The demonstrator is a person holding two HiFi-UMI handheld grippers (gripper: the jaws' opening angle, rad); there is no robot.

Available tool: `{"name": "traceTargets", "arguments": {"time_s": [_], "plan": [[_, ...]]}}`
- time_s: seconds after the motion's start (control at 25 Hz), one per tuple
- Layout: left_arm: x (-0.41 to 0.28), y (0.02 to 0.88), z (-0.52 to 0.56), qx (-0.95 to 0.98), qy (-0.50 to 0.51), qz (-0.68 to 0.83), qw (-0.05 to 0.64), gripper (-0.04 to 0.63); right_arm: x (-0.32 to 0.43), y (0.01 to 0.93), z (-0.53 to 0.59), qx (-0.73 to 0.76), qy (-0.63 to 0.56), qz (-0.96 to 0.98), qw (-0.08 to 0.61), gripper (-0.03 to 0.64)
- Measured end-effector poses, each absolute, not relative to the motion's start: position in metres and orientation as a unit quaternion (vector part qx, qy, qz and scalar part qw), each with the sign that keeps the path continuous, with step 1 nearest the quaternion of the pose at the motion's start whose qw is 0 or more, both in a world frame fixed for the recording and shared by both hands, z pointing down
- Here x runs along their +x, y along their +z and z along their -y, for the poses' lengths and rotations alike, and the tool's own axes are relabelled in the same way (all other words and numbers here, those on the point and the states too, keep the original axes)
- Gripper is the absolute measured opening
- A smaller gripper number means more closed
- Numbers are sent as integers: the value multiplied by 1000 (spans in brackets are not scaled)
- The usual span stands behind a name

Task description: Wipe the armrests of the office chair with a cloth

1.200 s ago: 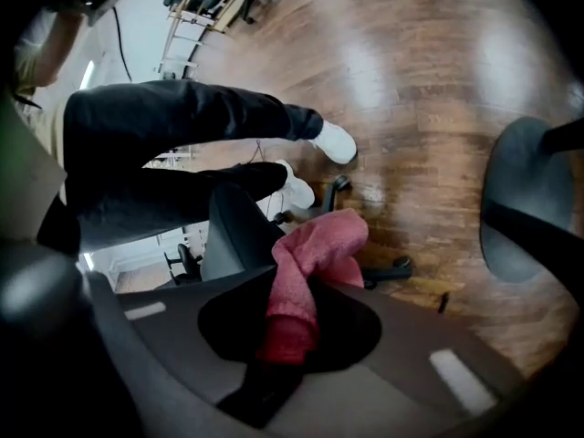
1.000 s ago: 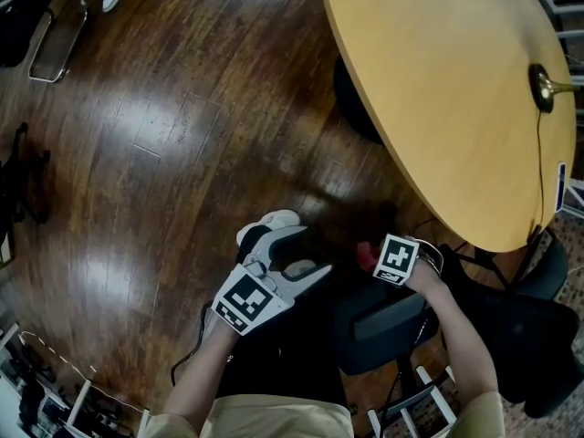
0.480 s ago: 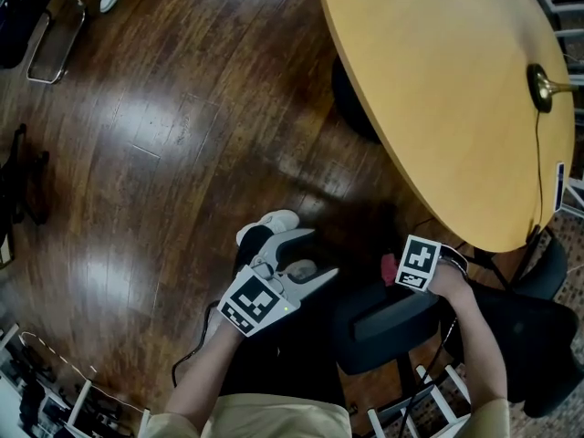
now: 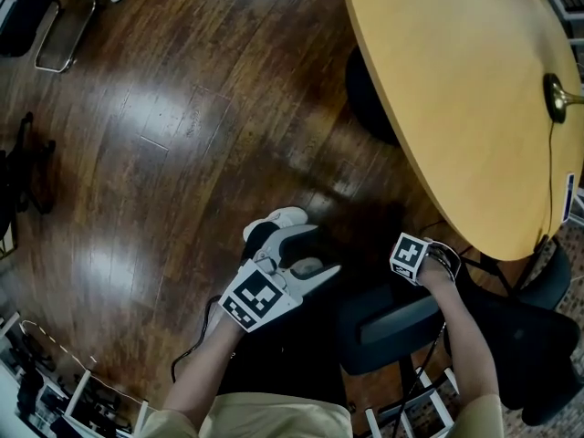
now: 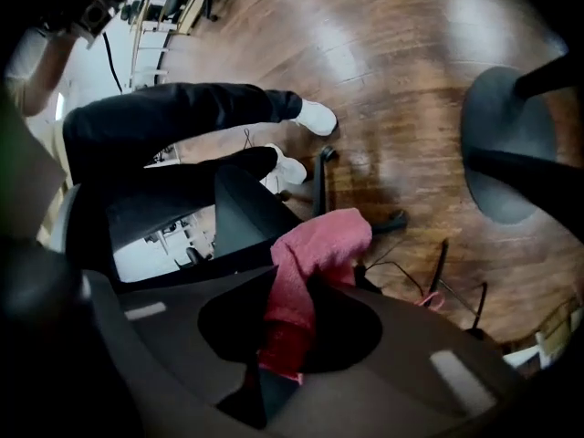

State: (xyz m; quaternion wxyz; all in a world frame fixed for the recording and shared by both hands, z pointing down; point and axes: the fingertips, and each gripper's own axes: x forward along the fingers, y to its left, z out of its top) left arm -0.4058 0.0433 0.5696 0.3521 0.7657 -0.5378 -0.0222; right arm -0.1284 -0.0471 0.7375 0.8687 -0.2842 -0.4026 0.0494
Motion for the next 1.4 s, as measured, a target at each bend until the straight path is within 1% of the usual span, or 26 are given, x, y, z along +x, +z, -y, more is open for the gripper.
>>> {"name": "traceTargets", "arguments": {"time_s": [0.16, 0.36, 0.6, 0.68, 0.8, 0.88, 1.0, 1.12, 1.24, 1.32, 1.4], "plan": [[-403, 570, -45, 769, -16, 533, 352, 267, -134, 765, 41, -289, 28, 409, 865, 49], [-407, 573, -50, 764, -11, 538, 357, 267, -136, 800, 38, -287, 44, 417, 861, 51], [-409, 574, -54, 758, -16, 545, 359, 267, -138, 814, 37, -316, 23, 426, 848, 52], [-408, 574, -57, 756, -20, 547, 358, 267, -150, 799, 18, -359, 32, 438, 823, 52], [-410, 579, -63, 751, -24, 552, 361, 266, -168, 753, -38, -457, 97, 428, 774, 52], [-409, 580, -67, 748, -28, 554, 365, 267, -164, 717, -64, -514, 131, 370, 763, 52], [-409, 573, -66, 750, -33, 553, 360, 265, -152, 672, -73, -573, 165, 256, 761, 54], [-410, 567, -63, 754, -34, 552, 354, 264, -147, 642, -71, -588, 210, 163, 764, 54], [-408, 565, -63, 762, -29, 544, 351, 264, -140, 632, -71, -563, 245, 112, 781, 48], [-407, 564, -65, 764, -28, 540, 352, 264, -135, 635, -71, -552, 255, 108, 786, 49], [-405, 566, -66, 762, -30, 541, 354, 264, -130, 656, -67, -552, 223, 144, 791, 51]]}}
